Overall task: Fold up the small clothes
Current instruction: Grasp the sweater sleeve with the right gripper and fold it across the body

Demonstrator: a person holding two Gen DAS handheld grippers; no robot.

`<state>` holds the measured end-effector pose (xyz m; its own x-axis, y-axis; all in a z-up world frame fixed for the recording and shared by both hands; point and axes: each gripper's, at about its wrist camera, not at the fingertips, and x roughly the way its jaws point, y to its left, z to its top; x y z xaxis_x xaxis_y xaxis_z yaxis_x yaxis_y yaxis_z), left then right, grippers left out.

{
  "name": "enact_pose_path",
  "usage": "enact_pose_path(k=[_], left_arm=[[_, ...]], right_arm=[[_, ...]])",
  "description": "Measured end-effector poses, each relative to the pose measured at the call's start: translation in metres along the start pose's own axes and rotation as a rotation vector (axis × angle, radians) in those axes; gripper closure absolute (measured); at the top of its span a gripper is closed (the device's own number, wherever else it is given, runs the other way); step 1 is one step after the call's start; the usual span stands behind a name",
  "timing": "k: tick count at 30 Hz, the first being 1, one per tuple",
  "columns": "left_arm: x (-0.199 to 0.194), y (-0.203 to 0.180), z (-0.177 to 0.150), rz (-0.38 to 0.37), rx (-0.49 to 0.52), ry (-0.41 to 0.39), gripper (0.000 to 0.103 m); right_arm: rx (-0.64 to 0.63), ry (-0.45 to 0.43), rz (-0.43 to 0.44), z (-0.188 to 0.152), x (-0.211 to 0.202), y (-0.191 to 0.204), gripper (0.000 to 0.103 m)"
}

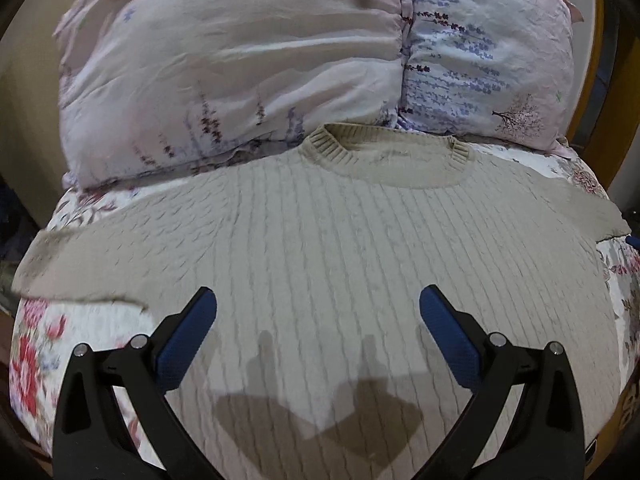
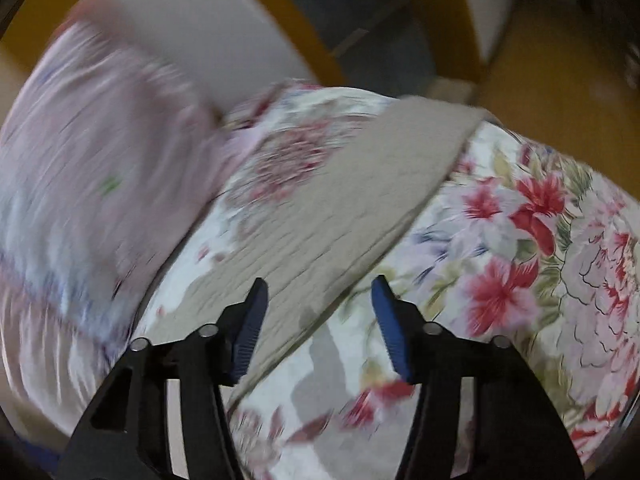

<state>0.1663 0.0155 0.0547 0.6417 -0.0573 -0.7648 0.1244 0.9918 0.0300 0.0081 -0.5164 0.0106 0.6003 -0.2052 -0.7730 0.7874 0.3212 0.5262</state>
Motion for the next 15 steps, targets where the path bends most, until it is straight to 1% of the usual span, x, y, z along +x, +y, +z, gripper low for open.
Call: enact_pose_path(k=[3,7,10,11,12,15], left_arm=[[0.015,-0.002,0.008,-0.013,0.007,0.021,0.002],[0.030,-0.002,0.012,-0.031,0.008,0.035,0.002],[0.038,0.001,0.014,-0.052,-0.013,0.048,0.002],[0.040,0.002,0.015,-0.063,-0.021,0.050,0.002],[0.043,0.004,0.016,-0.075,-0.031,0.051,0.002],[0.046,0.007,0.018,-0.100,-0.050,0.041,0.002]], right_arm=[[0.051,0.017,0.006,0.011,0.012,-0.012,0.055],[0.066,-0.009,0.003,0.015,0.020,-0.014,0.062],[0.103,-0.027,0.014,0.018,0.020,-0.022,0.071],[0.109,-0.035,0.014,0.018,0.021,-0.024,0.076],[0.104,-0.049,0.003,0.018,0.022,-0.025,0.083],[0.063,-0.064,-0.019,0.017,0.020,-0.025,0.092]])
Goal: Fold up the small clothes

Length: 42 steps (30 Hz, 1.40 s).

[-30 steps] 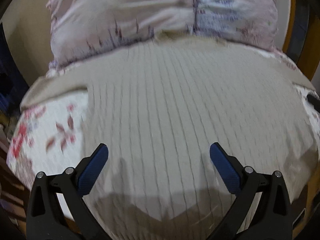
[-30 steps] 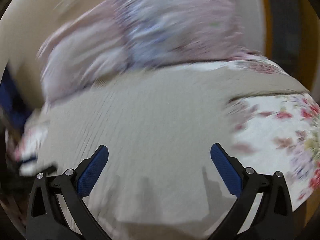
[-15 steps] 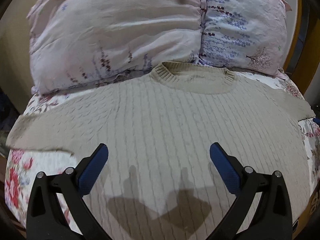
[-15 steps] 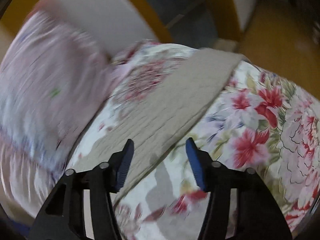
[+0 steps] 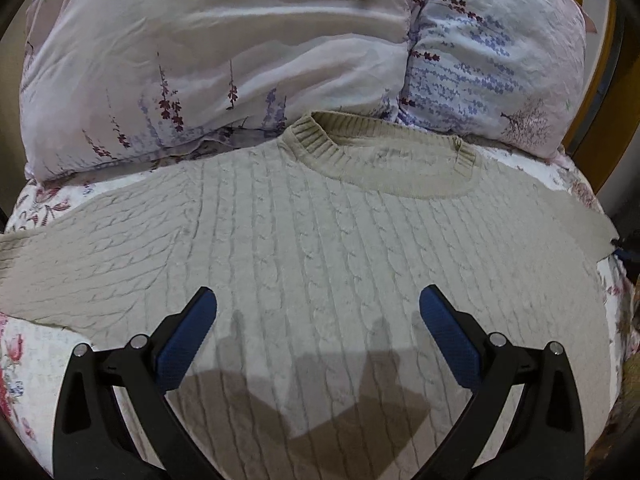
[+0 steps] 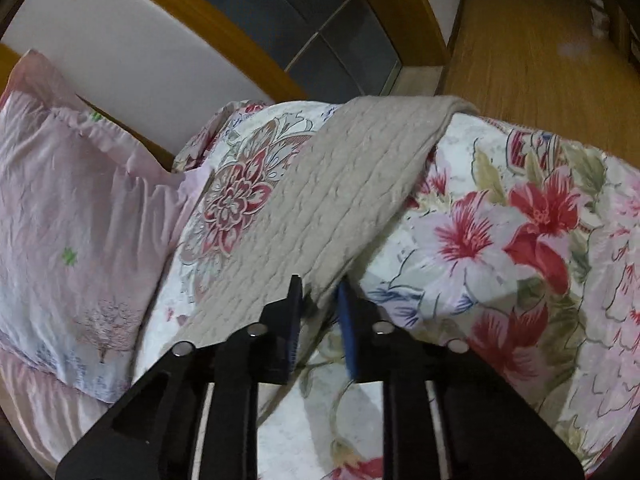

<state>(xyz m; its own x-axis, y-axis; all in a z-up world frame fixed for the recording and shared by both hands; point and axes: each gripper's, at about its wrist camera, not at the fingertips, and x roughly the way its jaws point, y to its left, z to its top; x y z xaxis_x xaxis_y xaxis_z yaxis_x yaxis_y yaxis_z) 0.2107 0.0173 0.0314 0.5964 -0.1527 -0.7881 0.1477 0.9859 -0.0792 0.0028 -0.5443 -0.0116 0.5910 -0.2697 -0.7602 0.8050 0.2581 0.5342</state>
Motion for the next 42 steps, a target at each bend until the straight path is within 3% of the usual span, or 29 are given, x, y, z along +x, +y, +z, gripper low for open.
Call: enact_pose_path(k=[8,14,20,22,25,27,31,32,33,35,42], left_arm=[[-0.006,0.001,0.005,-0.090,-0.003,-0.086,0.002],[0.000,0.005,0.007,-0.175,-0.029,-0.069,0.002],[-0.010,0.011,0.002,-0.267,-0.074,-0.151,0.002],[-0.010,0.014,0.002,-0.281,-0.096,-0.150,0.002],[-0.008,0.017,0.002,-0.297,-0.135,-0.135,0.002],[-0.006,0.020,0.000,-0.321,-0.156,-0.111,0.002],[0.000,0.025,-0.002,-0.355,-0.190,-0.069,0.002],[0.001,0.026,-0.003,-0.368,-0.201,-0.058,0.002],[0.003,0.028,-0.003,-0.388,-0.218,-0.046,0.002],[0.005,0.032,-0.003,-0.417,-0.253,-0.031,0.002],[0.009,0.043,-0.003,-0.481,-0.334,-0.008,0.002]], right_arm=[[-0.219,-0.131,0.045,-0.008,-0.028,0.045,0.095],[-0.464,-0.153,0.218,-0.049,-0.065,0.121,0.095],[-0.693,0.006,0.439,-0.141,-0.073,0.193,0.095],[-0.757,0.102,0.464,-0.179,-0.063,0.204,0.095],[-0.816,0.228,0.416,-0.223,-0.035,0.206,0.095],[-0.817,0.281,0.378,-0.238,-0.022,0.201,0.095],[-0.750,0.329,0.378,-0.232,-0.020,0.195,0.091],[-0.710,0.344,0.395,-0.228,-0.022,0.192,0.080],[-0.680,0.350,0.405,-0.225,-0.025,0.190,0.063],[-0.587,0.338,0.419,-0.212,-0.028,0.183,0.053],[-0.375,0.245,0.302,-0.177,-0.017,0.165,0.056]])
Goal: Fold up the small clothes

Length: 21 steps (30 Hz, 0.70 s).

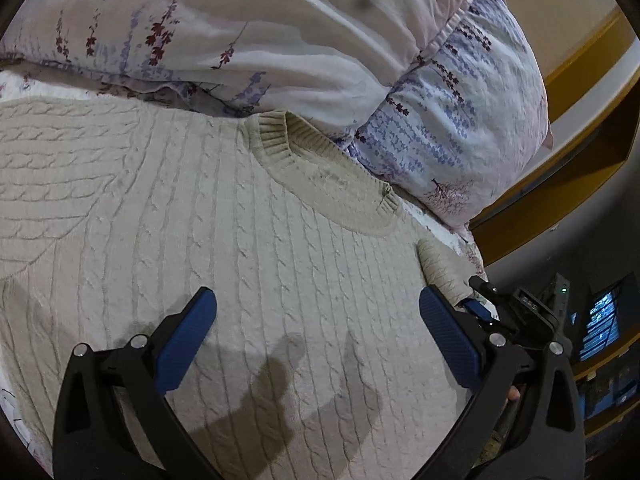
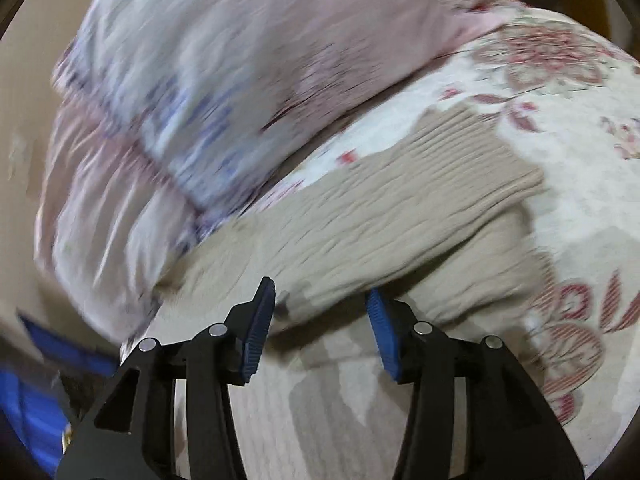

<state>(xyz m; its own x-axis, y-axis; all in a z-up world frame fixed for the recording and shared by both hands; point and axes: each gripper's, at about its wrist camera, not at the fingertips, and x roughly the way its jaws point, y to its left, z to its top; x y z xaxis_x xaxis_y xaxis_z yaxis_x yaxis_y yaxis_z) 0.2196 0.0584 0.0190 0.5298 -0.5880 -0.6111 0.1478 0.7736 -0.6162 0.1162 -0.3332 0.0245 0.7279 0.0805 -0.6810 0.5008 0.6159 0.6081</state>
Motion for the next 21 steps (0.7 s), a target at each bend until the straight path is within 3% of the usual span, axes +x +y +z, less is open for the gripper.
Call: enact_pose_path(k=[3,6,9,11,14,15,18,20,21], left_arm=[[-0.004,0.004,0.002,-0.020,-0.018,0.000,0.002],[-0.009,0.008,0.004,-0.038,-0.036,-0.011,0.003],[-0.013,0.012,0.005,-0.069,-0.062,-0.019,0.003],[-0.013,0.015,0.005,-0.097,-0.090,-0.013,0.004],[-0.010,0.019,0.004,-0.123,-0.133,0.011,0.006],[-0.008,0.020,0.003,-0.127,-0.141,0.018,0.007],[-0.001,0.019,0.001,-0.133,-0.160,0.039,0.012],[0.001,0.018,0.001,-0.129,-0.162,0.043,0.016],[0.003,0.018,0.002,-0.127,-0.171,0.047,0.018]], right_arm=[[-0.006,-0.046,-0.083,0.007,0.003,0.002,0.085],[-0.122,-0.114,-0.128,0.007,-0.002,0.027,0.093],[-0.280,-0.151,-0.051,-0.006,-0.007,0.074,0.093],[-0.414,-0.106,0.031,-0.027,0.001,0.111,0.093],[-0.617,0.101,0.104,-0.077,0.034,0.150,0.087],[-0.651,0.152,0.109,-0.088,0.042,0.154,0.075],[-0.660,0.283,0.139,-0.114,0.059,0.149,0.071],[-0.589,0.300,0.166,-0.111,0.054,0.134,0.070],[-0.563,0.301,0.174,-0.108,0.050,0.128,0.065]])
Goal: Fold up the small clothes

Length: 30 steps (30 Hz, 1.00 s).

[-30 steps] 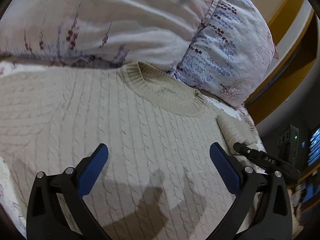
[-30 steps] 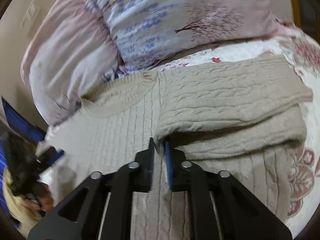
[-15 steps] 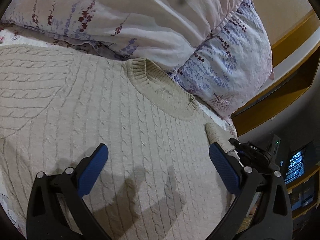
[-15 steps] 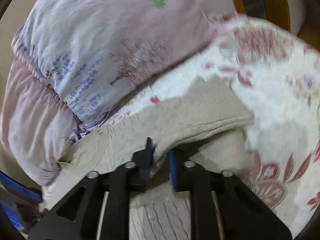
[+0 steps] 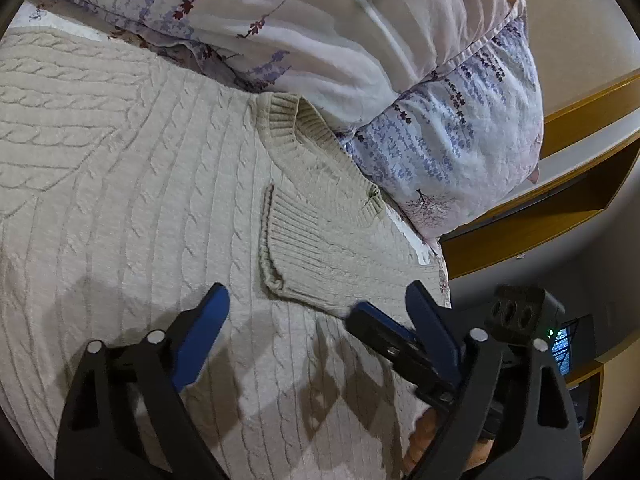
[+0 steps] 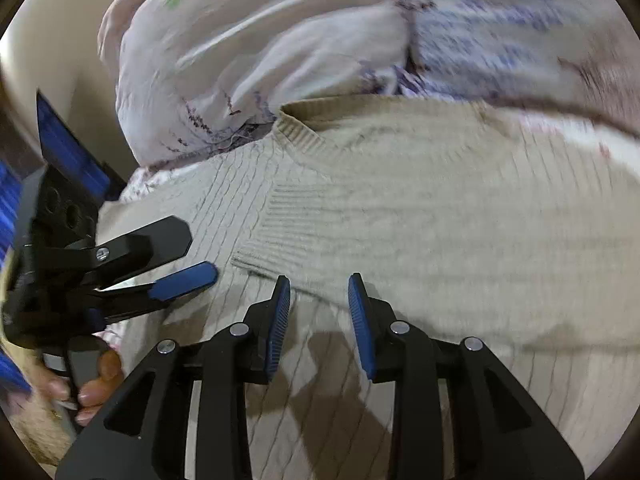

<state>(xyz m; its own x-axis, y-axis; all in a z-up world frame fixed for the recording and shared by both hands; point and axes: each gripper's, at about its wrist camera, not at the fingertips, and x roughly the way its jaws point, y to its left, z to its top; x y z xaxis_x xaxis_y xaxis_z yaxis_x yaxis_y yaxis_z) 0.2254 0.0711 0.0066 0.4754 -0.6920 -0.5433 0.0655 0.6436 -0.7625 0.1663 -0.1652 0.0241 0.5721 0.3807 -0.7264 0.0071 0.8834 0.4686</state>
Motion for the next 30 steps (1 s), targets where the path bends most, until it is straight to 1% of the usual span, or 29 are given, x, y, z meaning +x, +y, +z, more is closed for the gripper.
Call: enact_pose_path(k=[1,2,3,6,8,9,11,12,14,15,17,18,20,22,24,25,26,27,30], left_arm=[[0.002,0.001,0.001,-0.001,-0.013,0.003,0.021],[0.004,0.001,0.002,-0.001,-0.030,0.007,0.026],[0.008,0.002,0.004,0.004,-0.053,0.011,0.028],[0.017,0.001,0.007,0.018,-0.082,0.017,0.041],[0.028,-0.001,0.008,0.024,-0.099,0.043,0.056],[0.033,-0.002,0.009,0.029,-0.094,0.049,0.062],[0.043,-0.004,0.010,0.042,-0.070,0.067,0.088],[0.049,-0.005,0.011,0.051,-0.048,0.078,0.094],[0.051,-0.009,0.014,0.073,-0.009,0.071,0.096],[0.048,-0.011,0.017,0.071,0.010,0.058,0.096],[0.034,-0.013,0.025,0.058,0.034,0.023,0.096],[0.027,-0.014,0.028,0.070,0.048,-0.001,0.096],[0.009,-0.012,0.036,0.129,0.087,-0.069,0.096],[-0.003,-0.006,0.043,0.176,0.098,-0.104,0.096],[-0.009,0.003,0.046,0.214,0.094,-0.108,0.096],[-0.008,0.007,0.045,0.228,0.094,-0.098,0.096],[-0.007,0.011,0.044,0.240,0.095,-0.085,0.096],[-0.005,0.014,0.042,0.260,0.099,-0.072,0.096],[0.004,0.021,0.037,0.301,0.110,-0.050,0.095]], right_arm=[[0.046,-0.009,0.014,-0.004,-0.009,-0.010,0.059],[0.085,-0.021,0.024,-0.007,-0.017,-0.019,0.050],[0.119,-0.032,0.031,-0.009,-0.024,-0.027,0.048],[0.227,-0.054,0.044,-0.021,-0.042,-0.054,0.048],[0.316,-0.076,0.052,-0.027,-0.052,-0.073,0.048],[0.353,-0.088,0.052,-0.030,-0.056,-0.081,0.048],[0.444,-0.130,0.046,-0.036,-0.066,-0.100,0.048],[0.465,-0.142,0.044,-0.038,-0.068,-0.105,0.048],[0.536,-0.182,0.042,-0.037,-0.069,-0.120,0.048],[0.559,-0.199,0.031,-0.037,-0.073,-0.124,0.048],[0.591,-0.252,-0.029,-0.038,-0.083,-0.134,0.048],[0.607,-0.277,-0.057,-0.039,-0.088,-0.139,0.048],[0.647,-0.312,-0.091,-0.040,-0.093,-0.149,0.048],[0.685,-0.336,-0.109,-0.040,-0.094,-0.159,0.051],[0.698,-0.345,-0.126,-0.039,-0.093,-0.164,0.060],[0.695,-0.350,-0.151,-0.036,-0.091,-0.163,0.065],[0.688,-0.353,-0.180,-0.035,-0.090,-0.162,0.085],[0.683,-0.355,-0.215,-0.034,-0.088,-0.162,0.095],[0.685,-0.362,-0.245,-0.036,-0.086,-0.161,0.095]])
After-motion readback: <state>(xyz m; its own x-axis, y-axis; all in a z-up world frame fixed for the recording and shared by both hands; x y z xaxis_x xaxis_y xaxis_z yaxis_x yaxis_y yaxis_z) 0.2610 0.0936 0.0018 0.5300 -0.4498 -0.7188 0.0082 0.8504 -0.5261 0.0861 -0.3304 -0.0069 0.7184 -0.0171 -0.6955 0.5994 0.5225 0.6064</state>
